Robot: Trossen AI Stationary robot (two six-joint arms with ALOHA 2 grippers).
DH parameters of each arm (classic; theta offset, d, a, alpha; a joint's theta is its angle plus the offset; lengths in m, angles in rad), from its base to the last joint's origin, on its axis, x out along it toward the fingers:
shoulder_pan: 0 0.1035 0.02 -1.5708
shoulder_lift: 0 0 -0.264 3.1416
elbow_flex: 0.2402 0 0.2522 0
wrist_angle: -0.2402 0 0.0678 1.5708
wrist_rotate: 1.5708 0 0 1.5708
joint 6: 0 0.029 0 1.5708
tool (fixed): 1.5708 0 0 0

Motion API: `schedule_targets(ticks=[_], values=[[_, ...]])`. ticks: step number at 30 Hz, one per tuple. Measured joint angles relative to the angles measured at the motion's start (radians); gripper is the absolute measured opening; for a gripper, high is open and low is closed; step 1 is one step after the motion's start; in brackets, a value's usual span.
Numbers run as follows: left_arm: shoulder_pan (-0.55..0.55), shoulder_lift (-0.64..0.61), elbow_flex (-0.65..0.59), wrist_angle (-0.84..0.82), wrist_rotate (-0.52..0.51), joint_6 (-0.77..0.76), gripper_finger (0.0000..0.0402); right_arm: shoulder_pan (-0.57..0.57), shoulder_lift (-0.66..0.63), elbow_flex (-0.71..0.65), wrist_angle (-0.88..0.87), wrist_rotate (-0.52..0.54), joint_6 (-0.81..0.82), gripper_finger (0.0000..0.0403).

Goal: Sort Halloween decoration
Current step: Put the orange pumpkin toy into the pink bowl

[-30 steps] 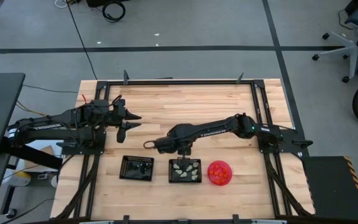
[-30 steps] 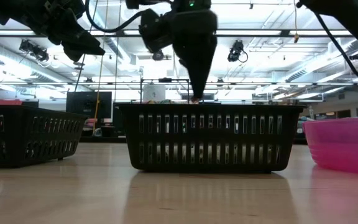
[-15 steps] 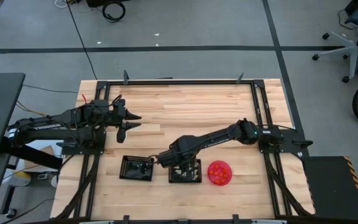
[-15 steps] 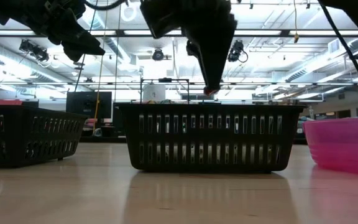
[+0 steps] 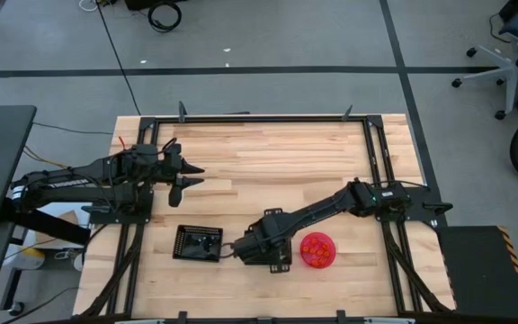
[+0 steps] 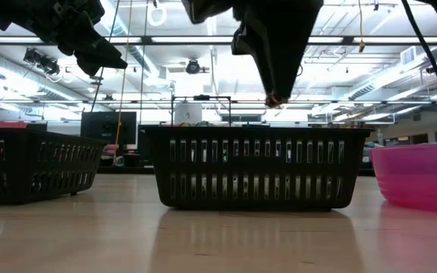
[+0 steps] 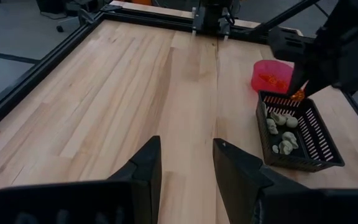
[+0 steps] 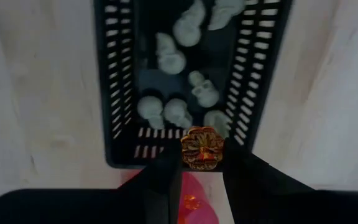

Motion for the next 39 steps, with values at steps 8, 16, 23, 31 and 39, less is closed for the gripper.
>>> schedule_targets(ticks=[8,16,23,31,39], values=[[0.0,0.0,0.0,0.001,0.0,-0.004,0.0116,0.07,0.0,0.0,0.0,0.0,-0.047,0.0103],[0.0,0.0,0.0,0.001,0.0,-0.01,0.0116,0.115,0.0,0.0,0.0,0.035,-0.038,0.0103],[0.0,0.0,0.0,0.001,0.0,-0.017,0.0116,0.133,0.0,-0.002,0.001,0.03,-0.035,0.0103],[0.0,0.0,0.0,-0.003,0.0,-0.017,0.0116,0.157,-0.127,-0.248,0.0,0.026,0.021,0.0103],[0.0,0.0,0.0,-0.003,0.0,-0.016,0.0116,0.162,-0.321,-0.586,0.048,0.003,0.153,0.0103]])
